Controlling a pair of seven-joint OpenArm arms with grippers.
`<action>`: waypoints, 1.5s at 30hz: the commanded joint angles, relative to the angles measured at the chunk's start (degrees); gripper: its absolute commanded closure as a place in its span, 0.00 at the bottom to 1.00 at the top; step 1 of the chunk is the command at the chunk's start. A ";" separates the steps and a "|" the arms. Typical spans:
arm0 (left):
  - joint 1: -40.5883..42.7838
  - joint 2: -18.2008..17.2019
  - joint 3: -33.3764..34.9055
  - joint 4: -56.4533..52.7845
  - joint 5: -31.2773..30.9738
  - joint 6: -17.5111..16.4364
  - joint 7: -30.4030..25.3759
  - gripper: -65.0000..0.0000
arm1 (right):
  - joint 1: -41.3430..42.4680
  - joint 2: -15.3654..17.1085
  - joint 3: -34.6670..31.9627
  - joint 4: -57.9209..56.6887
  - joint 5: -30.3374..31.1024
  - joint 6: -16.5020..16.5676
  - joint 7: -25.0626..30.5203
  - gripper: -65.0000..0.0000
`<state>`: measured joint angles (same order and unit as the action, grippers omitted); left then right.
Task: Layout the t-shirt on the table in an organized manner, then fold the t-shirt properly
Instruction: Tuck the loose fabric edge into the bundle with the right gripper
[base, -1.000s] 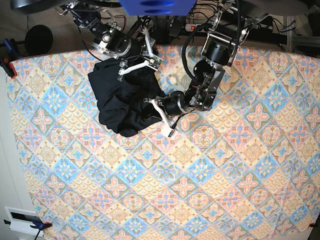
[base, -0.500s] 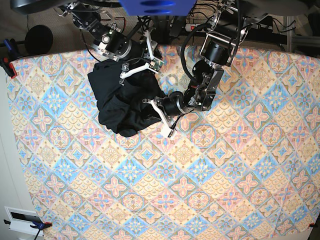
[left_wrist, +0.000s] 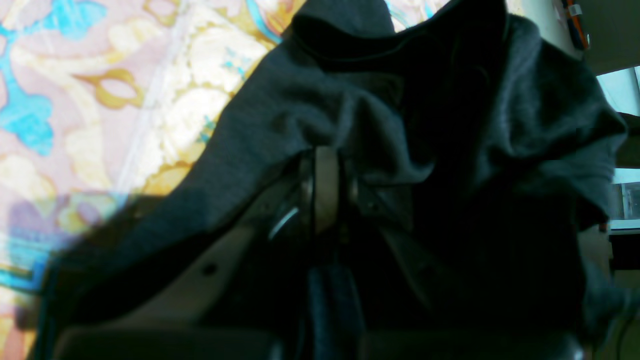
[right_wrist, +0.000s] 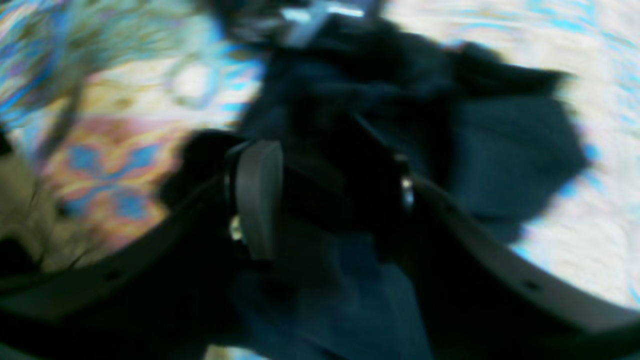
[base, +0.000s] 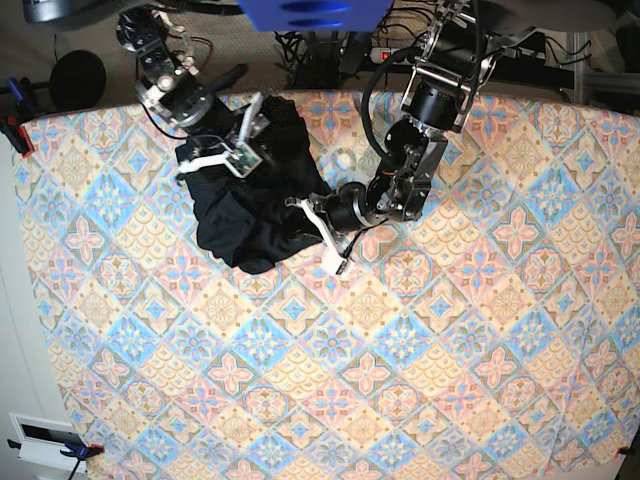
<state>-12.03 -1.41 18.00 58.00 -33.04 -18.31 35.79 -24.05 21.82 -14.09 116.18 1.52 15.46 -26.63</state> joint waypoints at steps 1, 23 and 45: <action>0.56 -0.83 0.07 -1.69 6.62 6.04 3.99 1.00 | -0.52 0.20 2.61 1.14 0.46 -0.21 4.08 0.58; 0.47 -0.74 0.07 -1.69 6.71 6.04 3.99 1.00 | -4.03 -9.82 18.53 0.61 0.46 -0.39 12.61 1.00; 0.47 -0.57 -0.02 -1.60 6.53 6.04 3.99 1.00 | -1.92 -9.82 7.10 0.43 0.28 -0.47 1.09 1.00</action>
<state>-12.05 -1.26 17.93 58.00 -32.97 -18.24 35.73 -26.02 11.68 -7.33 115.66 1.67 15.44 -27.03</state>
